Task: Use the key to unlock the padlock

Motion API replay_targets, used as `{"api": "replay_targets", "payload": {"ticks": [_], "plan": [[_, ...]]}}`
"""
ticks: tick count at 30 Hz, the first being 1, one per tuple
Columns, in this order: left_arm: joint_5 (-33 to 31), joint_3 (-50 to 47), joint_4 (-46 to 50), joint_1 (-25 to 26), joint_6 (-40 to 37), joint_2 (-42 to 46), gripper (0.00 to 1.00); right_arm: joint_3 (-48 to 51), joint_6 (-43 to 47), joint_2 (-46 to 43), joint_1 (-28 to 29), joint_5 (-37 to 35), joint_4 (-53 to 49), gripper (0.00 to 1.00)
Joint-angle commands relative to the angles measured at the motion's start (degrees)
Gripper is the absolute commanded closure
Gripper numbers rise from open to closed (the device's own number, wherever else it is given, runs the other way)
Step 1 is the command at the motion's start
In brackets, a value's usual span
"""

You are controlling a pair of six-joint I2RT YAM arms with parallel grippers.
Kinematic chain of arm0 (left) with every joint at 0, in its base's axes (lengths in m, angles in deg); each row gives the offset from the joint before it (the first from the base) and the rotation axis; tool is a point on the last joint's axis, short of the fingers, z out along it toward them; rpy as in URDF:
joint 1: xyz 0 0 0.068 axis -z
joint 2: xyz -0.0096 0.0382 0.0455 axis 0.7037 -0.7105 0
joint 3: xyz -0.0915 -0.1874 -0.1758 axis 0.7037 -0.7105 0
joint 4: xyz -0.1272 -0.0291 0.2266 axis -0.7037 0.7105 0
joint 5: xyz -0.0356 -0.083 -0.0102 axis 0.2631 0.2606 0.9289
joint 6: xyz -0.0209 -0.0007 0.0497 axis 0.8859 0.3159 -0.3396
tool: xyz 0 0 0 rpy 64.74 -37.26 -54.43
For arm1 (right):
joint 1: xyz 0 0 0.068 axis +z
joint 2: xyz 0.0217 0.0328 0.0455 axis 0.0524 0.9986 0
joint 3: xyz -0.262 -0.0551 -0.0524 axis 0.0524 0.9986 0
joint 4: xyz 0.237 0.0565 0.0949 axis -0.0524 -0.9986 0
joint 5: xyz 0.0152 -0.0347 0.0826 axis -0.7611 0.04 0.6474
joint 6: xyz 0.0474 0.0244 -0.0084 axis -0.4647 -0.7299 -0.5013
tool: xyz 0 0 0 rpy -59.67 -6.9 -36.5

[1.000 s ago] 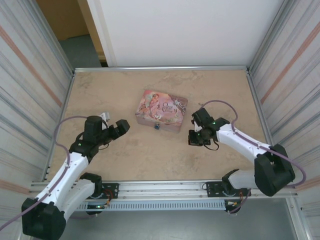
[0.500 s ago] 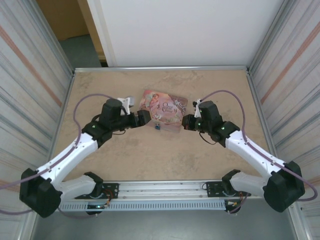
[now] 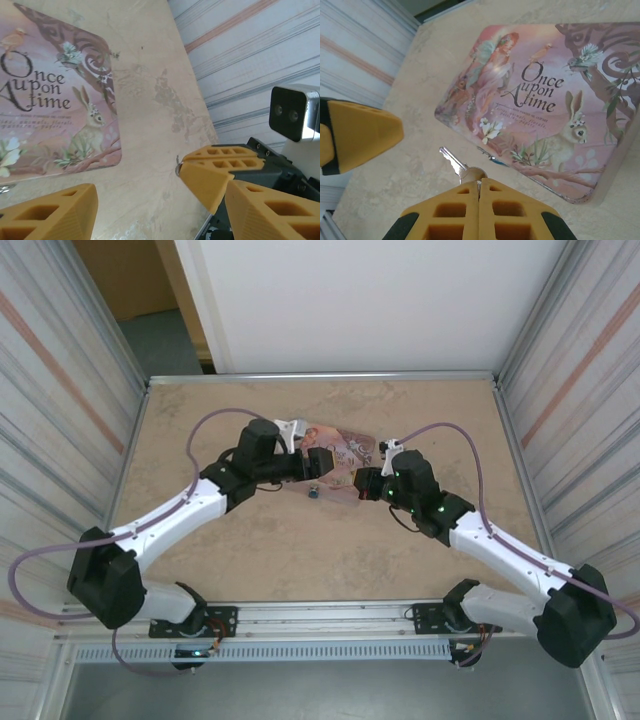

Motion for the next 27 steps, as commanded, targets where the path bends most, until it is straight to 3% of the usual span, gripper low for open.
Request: {"api": "replay_targets", "payload": {"ticks": [1,9,27], "plan": [[1.9,2.7,-3.1,0.8,1.7,-1.5,0.33,0.9,-0.6,-1.7,0.6,-1.8,2.5,1.0],[3.9,3.6,-8.7,2.1,5.9,-6.2,0.45,1.0,-0.6,-2.4,1.4,-2.2,2.9,1.0],[4.8,3.9,-10.7,3.1,8.1,-8.8,0.74,0.9,-1.1,-1.6,1.4,-1.6,2.8,1.0]]}}
